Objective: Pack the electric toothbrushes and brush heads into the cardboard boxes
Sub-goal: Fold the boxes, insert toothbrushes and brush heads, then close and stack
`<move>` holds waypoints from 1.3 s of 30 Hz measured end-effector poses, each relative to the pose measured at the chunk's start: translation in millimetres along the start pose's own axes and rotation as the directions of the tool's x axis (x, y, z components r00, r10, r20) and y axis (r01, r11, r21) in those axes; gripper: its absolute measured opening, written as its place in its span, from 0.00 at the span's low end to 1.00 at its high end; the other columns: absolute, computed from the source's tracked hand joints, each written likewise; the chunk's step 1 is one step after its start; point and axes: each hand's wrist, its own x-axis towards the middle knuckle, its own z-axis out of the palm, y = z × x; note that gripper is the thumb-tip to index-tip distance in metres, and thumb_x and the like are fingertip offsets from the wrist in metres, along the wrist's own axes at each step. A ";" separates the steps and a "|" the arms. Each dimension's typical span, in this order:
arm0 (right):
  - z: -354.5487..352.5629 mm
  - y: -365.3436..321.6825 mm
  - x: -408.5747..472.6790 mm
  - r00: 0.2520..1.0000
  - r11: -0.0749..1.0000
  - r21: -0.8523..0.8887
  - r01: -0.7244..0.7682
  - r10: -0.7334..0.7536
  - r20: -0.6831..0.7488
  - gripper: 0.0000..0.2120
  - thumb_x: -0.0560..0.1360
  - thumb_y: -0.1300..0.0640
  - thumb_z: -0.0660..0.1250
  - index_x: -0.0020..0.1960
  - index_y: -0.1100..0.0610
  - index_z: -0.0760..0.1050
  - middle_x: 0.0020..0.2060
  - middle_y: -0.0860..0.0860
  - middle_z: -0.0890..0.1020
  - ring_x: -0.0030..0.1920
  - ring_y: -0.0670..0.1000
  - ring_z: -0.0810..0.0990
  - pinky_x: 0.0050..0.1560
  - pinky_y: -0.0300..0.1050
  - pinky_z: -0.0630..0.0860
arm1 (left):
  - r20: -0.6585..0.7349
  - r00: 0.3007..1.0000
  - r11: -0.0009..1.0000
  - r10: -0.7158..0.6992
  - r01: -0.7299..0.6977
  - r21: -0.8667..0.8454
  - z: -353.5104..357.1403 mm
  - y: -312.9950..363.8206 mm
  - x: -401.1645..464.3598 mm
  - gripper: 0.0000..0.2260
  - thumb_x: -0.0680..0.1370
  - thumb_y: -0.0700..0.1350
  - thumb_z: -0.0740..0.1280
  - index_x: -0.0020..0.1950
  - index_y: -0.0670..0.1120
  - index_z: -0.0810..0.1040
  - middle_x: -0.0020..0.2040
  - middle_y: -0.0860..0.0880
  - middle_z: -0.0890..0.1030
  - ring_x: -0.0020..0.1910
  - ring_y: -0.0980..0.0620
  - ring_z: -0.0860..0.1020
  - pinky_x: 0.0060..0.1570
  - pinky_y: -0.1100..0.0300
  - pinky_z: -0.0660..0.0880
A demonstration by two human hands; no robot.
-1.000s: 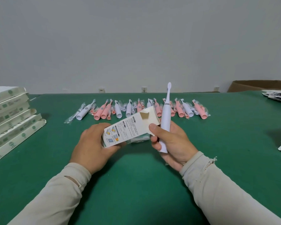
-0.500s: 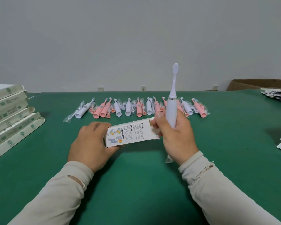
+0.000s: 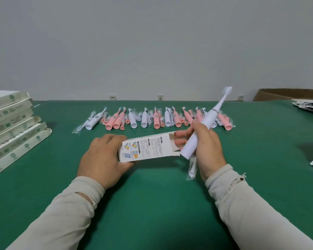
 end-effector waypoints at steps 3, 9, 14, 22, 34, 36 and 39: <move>-1.0 0.3 1.7 0.999 0.999 0.017 -0.051 0.051 -0.012 0.19 0.82 0.44 0.60 0.42 0.58 0.71 0.40 0.61 0.86 0.38 0.57 0.86 0.40 0.50 0.82 | 0.045 0.999 0.999 -0.019 0.021 -0.046 2.1 -1.5 -0.2 0.27 0.68 0.60 0.74 0.65 0.58 0.74 0.63 0.55 0.75 0.60 0.47 0.70 0.57 0.51 0.71; -1.6 1.3 2.5 0.990 0.991 0.025 -0.132 0.134 -0.054 0.24 0.81 0.32 0.52 0.53 0.53 0.69 0.40 0.58 0.87 0.42 0.57 0.87 0.38 0.49 0.83 | 0.069 0.997 0.995 -0.019 0.025 -0.092 1.3 -2.7 -0.7 0.29 0.64 0.67 0.67 0.64 0.59 0.74 0.60 0.55 0.75 0.59 0.49 0.70 0.57 0.50 0.72; 5.2 7.3 -0.2 0.990 0.991 0.014 -0.132 0.132 -0.058 0.27 0.80 0.31 0.49 0.54 0.54 0.69 0.41 0.56 0.87 0.45 0.56 0.87 0.48 0.57 0.84 | 0.064 0.998 0.997 -0.008 0.013 -0.081 0.8 2.1 -1.4 0.27 0.66 0.64 0.70 0.63 0.59 0.74 0.60 0.56 0.76 0.59 0.48 0.70 0.57 0.49 0.73; 8.6 15.3 -2.0 0.995 0.988 -0.112 -0.104 0.104 -0.005 0.29 0.79 0.31 0.52 0.49 0.54 0.77 0.43 0.51 0.87 0.51 0.57 0.84 0.61 0.64 0.77 | 0.071 0.997 0.997 -0.020 0.025 -0.075 -0.6 6.0 -3.7 0.27 0.65 0.67 0.67 0.62 0.61 0.74 0.58 0.58 0.75 0.58 0.50 0.70 0.54 0.50 0.74; -3.6 13.0 3.4 0.977 0.984 -0.132 -0.116 0.137 0.165 0.11 0.74 0.68 0.71 0.52 0.55 0.79 0.42 0.47 0.87 0.39 0.43 0.82 0.32 0.37 0.75 | 0.008 0.993 0.993 -0.121 0.121 -0.002 -3.1 -0.7 0.8 0.22 0.69 0.64 0.71 0.60 0.56 0.76 0.53 0.51 0.77 0.54 0.45 0.72 0.48 0.50 0.74; -3.8 11.4 3.8 0.965 0.978 -0.134 -0.161 0.184 0.184 0.08 0.75 0.68 0.69 0.50 0.58 0.79 0.41 0.48 0.86 0.39 0.44 0.82 0.33 0.37 0.76 | 0.010 0.991 0.991 -0.131 0.131 -0.006 -3.7 -1.4 1.3 0.22 0.69 0.63 0.70 0.59 0.55 0.76 0.52 0.51 0.77 0.55 0.44 0.72 0.48 0.51 0.73; -6.6 7.3 6.9 0.966 0.964 0.092 -0.248 0.239 0.100 0.05 0.80 0.59 0.67 0.49 0.60 0.80 0.37 0.51 0.85 0.34 0.46 0.81 0.32 0.40 0.78 | 0.008 0.993 0.993 -0.122 0.122 0.001 -4.5 -0.8 1.2 0.22 0.69 0.64 0.70 0.59 0.55 0.76 0.53 0.51 0.77 0.55 0.44 0.72 0.48 0.50 0.73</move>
